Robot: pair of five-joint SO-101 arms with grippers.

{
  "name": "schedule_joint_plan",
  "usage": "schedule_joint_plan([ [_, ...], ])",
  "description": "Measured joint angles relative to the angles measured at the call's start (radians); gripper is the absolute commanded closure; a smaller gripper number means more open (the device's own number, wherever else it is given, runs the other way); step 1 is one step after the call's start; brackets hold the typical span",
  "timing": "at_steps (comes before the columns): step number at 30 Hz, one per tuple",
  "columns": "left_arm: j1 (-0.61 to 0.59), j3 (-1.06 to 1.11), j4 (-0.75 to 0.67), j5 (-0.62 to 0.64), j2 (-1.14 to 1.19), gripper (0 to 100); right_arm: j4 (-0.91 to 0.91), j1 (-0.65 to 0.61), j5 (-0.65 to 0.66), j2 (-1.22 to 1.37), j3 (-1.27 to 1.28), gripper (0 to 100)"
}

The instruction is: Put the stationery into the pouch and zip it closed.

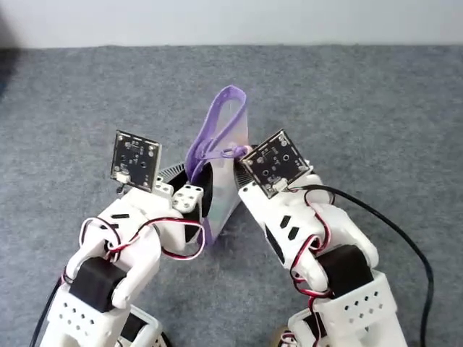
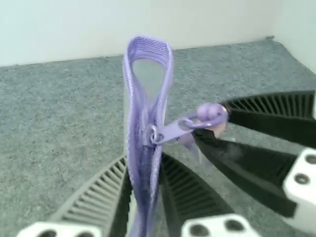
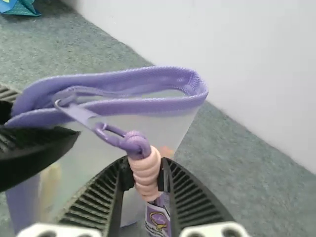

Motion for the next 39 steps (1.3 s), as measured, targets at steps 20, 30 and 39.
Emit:
schedule_joint_plan([
  [20,0.038,-0.305,0.313,-0.011,0.005,99,-0.281,0.233,0.123,0.095,-0.005,99.1],
  [30,0.021,-0.448,0.41,-0.005,-0.02,99,-0.261,0.339,0.123,0.153,0.032,99.1],
  [39,-0.037,-0.508,0.462,-0.008,-0.017,99,-0.333,0.39,0.126,0.155,0.13,99.1],
])
